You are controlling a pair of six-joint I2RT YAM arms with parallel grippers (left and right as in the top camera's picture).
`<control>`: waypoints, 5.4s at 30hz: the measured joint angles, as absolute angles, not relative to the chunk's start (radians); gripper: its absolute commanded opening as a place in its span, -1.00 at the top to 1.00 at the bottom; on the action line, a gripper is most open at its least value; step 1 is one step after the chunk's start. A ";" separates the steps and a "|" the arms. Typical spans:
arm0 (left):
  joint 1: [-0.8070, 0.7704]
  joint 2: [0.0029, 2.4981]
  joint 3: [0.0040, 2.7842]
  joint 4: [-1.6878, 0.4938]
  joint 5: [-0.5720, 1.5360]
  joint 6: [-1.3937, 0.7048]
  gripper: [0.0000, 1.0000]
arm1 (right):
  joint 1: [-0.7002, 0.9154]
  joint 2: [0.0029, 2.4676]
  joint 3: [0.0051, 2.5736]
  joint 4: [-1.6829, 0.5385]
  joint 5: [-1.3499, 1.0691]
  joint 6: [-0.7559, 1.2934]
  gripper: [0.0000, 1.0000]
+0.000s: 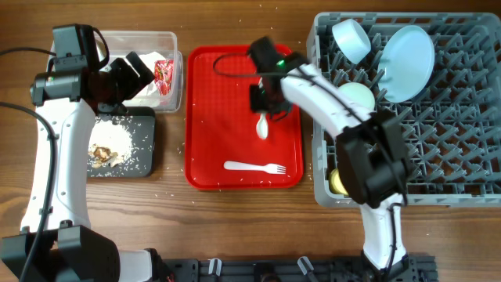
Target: Sort waste into correct bins and load items into the dishwasher rack
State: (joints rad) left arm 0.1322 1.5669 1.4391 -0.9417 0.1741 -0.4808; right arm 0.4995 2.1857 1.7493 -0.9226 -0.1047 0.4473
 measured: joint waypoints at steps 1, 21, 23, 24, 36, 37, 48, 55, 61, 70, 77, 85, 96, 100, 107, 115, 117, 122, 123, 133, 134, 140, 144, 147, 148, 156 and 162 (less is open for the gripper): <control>0.132 1.567 1.439 -0.942 0.174 -0.481 -1.00 | 0.482 2.174 1.765 -0.949 -0.105 0.405 0.92; 0.132 1.567 1.439 -0.942 0.174 -0.481 -1.00 | 0.200 1.853 1.683 -1.074 0.008 0.020 0.25; 0.132 1.567 1.439 -0.942 0.174 -0.481 -1.00 | 0.200 1.855 1.674 -1.072 0.005 0.010 0.14; 0.132 1.567 1.439 -0.942 0.174 -0.481 -1.00 | 0.200 1.855 1.674 -1.069 0.004 0.007 0.12; 0.132 1.567 1.439 -0.942 0.174 -0.481 -1.00 | 0.215 1.855 1.708 -1.088 -0.128 -0.020 0.11; 0.132 1.567 1.439 -0.942 0.174 -0.481 -1.00 | 0.233 1.855 1.715 -1.088 -0.144 -0.038 0.11; 0.132 1.567 1.439 -0.942 0.174 -0.481 -1.00 | 0.617 1.855 1.703 -1.132 -0.112 -0.185 0.02; 0.132 1.567 1.439 -0.942 0.174 -0.481 -1.00 | 0.644 1.858 1.446 -1.047 -0.139 -0.259 0.02; 0.132 1.567 1.439 -0.942 0.175 -0.481 -1.00 | 0.646 1.864 1.294 -0.892 -0.150 -0.401 -0.04; 0.132 1.567 1.439 -0.942 0.174 -0.481 -1.00 | 0.646 1.864 1.165 -0.785 -0.113 -0.504 -0.01; 0.132 1.567 1.439 -0.942 0.174 -0.481 -1.00 | 0.646 1.864 1.141 -0.768 -0.147 -0.524 0.07; 0.132 1.567 1.439 -0.942 0.174 -0.481 -1.00 | 0.646 1.864 1.118 -0.739 -0.190 -0.539 0.91; 0.132 1.567 1.439 -0.942 0.174 -0.481 -1.00 | 0.646 1.861 1.119 -0.742 -0.205 -0.516 0.91; 0.132 1.567 1.439 -0.942 0.174 -0.481 -1.00 | 0.645 1.861 1.144 -0.768 -0.172 -0.448 0.91; 0.132 1.567 1.439 -0.942 0.174 -0.481 -1.00 | 0.580 1.826 1.441 -0.894 -0.121 -0.255 0.91; 0.132 1.567 1.439 -0.942 0.174 -0.481 -1.00 | 0.282 1.641 1.560 -1.148 0.036 0.134 0.91; 0.132 1.567 1.439 -0.942 0.174 -0.481 -1.00 | 0.226 1.645 1.543 -1.190 0.039 0.196 0.91; 0.132 1.567 1.439 -0.942 0.174 -0.481 -1.00 | 0.196 1.652 1.415 -1.160 0.028 0.273 0.91; 0.132 1.567 1.439 -0.942 0.174 -0.481 -1.00 | 0.197 1.655 1.387 -1.152 0.019 0.282 0.91; 0.132 1.567 1.439 -0.942 0.174 -0.481 -1.00 | 0.200 1.662 1.332 -1.117 -0.072 0.306 -0.12; 0.132 1.567 1.439 -0.942 0.174 -0.481 -1.00 | 0.200 1.662 1.333 -1.117 -0.087 0.297 -0.12; 0.132 1.567 1.439 -0.942 0.175 -0.481 -1.00 | 0.200 1.613 1.468 -1.148 -0.133 0.249 -0.77; 0.132 1.567 1.439 -0.942 0.174 -0.481 -1.00 | 0.200 1.472 1.649 -1.140 -0.139 0.229 -0.99; 0.132 1.567 1.439 -0.942 0.174 -0.481 -1.00 | 0.200 1.345 1.712 -1.092 -0.141 0.222 -0.99; 0.132 1.567 1.439 -0.942 0.174 -0.481 -1.00 | 0.200 1.309 1.719 -1.092 -0.141 0.222 -1.00; 0.132 1.567 1.439 -0.942 0.174 -0.481 -1.00 | 0.200 1.166 1.725 -1.191 0.016 0.215 -1.00; 0.132 1.567 1.439 -0.942 0.174 -0.481 -1.00 | 0.199 1.095 1.639 -1.085 0.133 0.220 -0.99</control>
